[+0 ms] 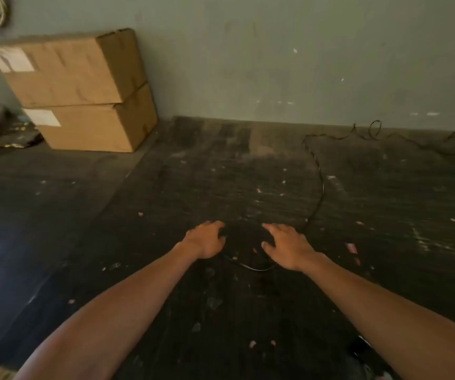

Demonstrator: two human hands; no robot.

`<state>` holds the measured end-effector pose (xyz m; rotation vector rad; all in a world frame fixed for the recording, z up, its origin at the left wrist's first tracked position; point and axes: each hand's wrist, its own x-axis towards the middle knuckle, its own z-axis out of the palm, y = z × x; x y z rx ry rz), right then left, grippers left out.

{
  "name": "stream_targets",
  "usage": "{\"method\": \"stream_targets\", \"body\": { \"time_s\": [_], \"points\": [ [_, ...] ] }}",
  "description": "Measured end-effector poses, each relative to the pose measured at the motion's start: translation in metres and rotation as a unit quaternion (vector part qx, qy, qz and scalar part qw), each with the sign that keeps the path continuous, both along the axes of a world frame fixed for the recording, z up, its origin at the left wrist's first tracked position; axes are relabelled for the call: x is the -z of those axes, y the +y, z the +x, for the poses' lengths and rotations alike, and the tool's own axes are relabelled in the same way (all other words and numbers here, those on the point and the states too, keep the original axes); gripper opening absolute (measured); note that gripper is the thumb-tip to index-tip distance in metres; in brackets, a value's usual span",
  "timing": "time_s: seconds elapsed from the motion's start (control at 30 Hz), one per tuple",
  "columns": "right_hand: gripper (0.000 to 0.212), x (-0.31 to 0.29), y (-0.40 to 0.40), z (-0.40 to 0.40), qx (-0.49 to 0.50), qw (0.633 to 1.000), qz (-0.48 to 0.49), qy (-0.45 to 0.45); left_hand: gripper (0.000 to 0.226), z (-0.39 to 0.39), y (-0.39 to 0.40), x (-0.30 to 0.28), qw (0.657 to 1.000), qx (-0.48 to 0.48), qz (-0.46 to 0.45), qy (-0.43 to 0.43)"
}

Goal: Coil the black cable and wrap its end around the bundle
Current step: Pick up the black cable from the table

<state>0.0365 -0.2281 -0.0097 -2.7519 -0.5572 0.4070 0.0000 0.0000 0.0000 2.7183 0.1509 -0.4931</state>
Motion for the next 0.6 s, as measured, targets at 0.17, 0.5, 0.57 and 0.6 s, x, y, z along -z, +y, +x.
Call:
{"method": "stream_targets", "body": {
  "time_s": [0.17, 0.5, 0.57, 0.6],
  "points": [
    [0.065, 0.034, 0.014, -0.026, -0.069, 0.995, -0.062, 0.038, 0.061, -0.025, 0.021, 0.03, 0.996, -0.041, 0.057, 0.061],
    [0.027, 0.051, 0.013, -0.048, -0.1, 0.988, -0.118, -0.013, 0.032, -0.051, 0.029, 0.058, 0.993, -0.055, 0.102, -0.036],
    [0.024, 0.049, 0.01, -0.047, -0.094, 0.99, -0.108, -0.012, 0.023, -0.051, 0.028, 0.056, 0.994, -0.078, 0.067, -0.045],
    [0.022, 0.045, 0.008, -0.046, -0.083, 0.993, -0.089, -0.005, 0.019, -0.05, 0.026, 0.053, 0.993, -0.101, 0.035, -0.045]
  ]
}}
